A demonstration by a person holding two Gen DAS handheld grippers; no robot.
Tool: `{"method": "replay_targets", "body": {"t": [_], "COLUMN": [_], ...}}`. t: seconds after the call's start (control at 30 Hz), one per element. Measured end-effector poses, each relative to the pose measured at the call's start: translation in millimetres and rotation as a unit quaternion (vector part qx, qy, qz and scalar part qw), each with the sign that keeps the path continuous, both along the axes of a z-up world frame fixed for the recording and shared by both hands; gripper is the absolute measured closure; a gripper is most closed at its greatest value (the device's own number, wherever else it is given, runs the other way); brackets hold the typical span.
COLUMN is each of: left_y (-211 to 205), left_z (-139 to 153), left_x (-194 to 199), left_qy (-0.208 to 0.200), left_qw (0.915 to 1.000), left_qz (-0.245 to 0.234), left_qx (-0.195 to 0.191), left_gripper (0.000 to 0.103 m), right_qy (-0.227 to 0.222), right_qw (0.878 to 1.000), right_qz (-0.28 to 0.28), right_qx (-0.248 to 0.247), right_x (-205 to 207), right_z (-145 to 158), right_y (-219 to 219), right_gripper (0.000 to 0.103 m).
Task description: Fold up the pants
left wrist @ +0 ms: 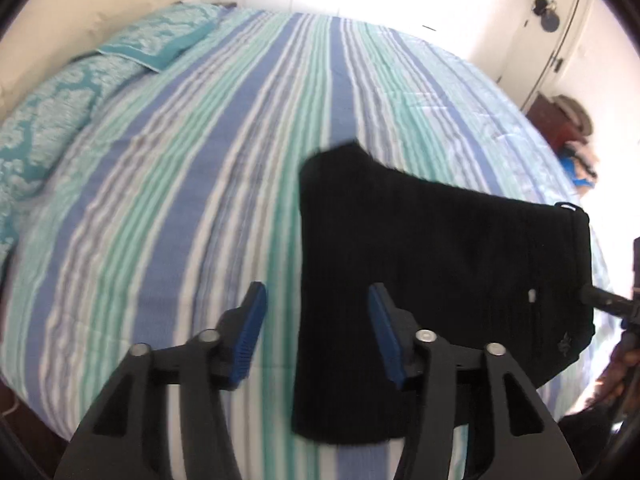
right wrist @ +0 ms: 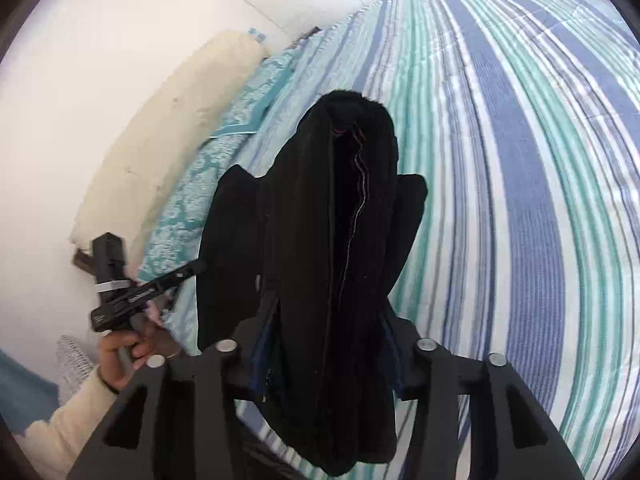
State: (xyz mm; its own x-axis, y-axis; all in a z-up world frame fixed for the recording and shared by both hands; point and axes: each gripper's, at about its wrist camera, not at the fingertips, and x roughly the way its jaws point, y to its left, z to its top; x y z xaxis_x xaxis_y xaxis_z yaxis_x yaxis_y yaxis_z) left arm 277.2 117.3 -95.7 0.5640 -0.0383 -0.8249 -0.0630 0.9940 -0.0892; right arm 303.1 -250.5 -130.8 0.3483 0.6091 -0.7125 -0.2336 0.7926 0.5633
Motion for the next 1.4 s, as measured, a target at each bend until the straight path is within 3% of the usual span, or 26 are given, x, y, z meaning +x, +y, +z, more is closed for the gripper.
{"method": "replay_targets", "body": {"t": [0.03, 0.07, 0.1, 0.17, 0.23, 0.4, 0.47, 0.57, 0.67, 0.73, 0.87, 0.97, 1.07, 1.4], "left_y": [-1.1, -2.2, -5.2, -18.3, -35.0, -65.8, -59.2, -65.7, -67.2, -69.8, -76.0, -71.9, -74.1, -75.8], "left_z": [2.5, 5.8, 10.2, 20.9, 30.5, 43.2, 45.8, 57.8, 71.2, 79.7, 92.7, 99.4, 103.7, 107.6], "left_x": [-9.5, -22.4, -34.9, -61.3, -79.2, -116.3, -135.5, -168.9, -189.2, -198.9, -222.5, -235.3, -242.0, -248.3], "left_qy": [-0.014, -0.028, -0.043, -0.079, -0.104, -0.102, -0.089, -0.091, -0.082, -0.07, -0.077, -0.076, -0.069, -0.064], "left_qw": [0.9998, 0.9993, 0.9982, 0.9929, 0.9871, 0.9799, 0.9841, 0.9911, 0.9929, 0.9951, 0.9941, 0.9952, 0.9947, 0.9941], "left_qz": [0.002, 0.001, 0.001, 0.003, -0.006, 0.018, 0.025, 0.029, 0.053, 0.044, 0.039, 0.041, 0.037, 0.034], "left_qx": [0.014, 0.025, 0.043, 0.089, 0.121, 0.17, 0.152, 0.093, 0.068, 0.055, 0.066, 0.046, 0.065, 0.081], "left_gripper": [0.036, 0.023, 0.01, 0.007, 0.005, 0.002, 0.002, 0.002, 0.002, 0.002, 0.002, 0.001, 0.001, 0.001], "right_qy": [-0.008, -0.015, -0.024, -0.049, -0.086, -0.145, -0.163, -0.164, -0.17, -0.178, -0.197, -0.209, -0.22, -0.232], "right_qw": [1.0, 0.999, 0.998, 0.993, 0.985, 0.952, 0.947, 0.946, 0.944, 0.943, 0.937, 0.935, 0.931, 0.925], "right_qz": [-0.012, -0.022, -0.026, -0.03, -0.042, -0.092, -0.097, -0.103, -0.101, -0.099, -0.106, -0.109, -0.112, -0.104], "right_qx": [-0.023, -0.041, -0.055, -0.1, -0.146, -0.255, -0.259, -0.26, -0.263, -0.261, -0.266, -0.265, -0.27, -0.283], "right_x": [-5.1, -12.1, -21.0, -41.2, -57.2, -109.5, -138.0, -177.6, -215.1, -235.1, -259.9, -271.9, -278.7, -287.4], "right_z": [-1.3, -0.2, 1.3, 9.8, 19.9, 55.6, 72.2, 93.7, 108.9, 117.5, 134.0, 145.9, 155.5, 163.7], "right_y": [-1.3, -5.2, -8.9, -21.2, -29.0, -22.5, -13.8, 9.8, 31.2, 42.2, 59.1, 69.6, 76.1, 91.8], "right_gripper": [0.023, 0.014, 0.012, 0.009, 0.0, 0.0, 0.0, 0.0, 0.0, 0.0, 0.0, 0.0, 0.0, 0.0]}}
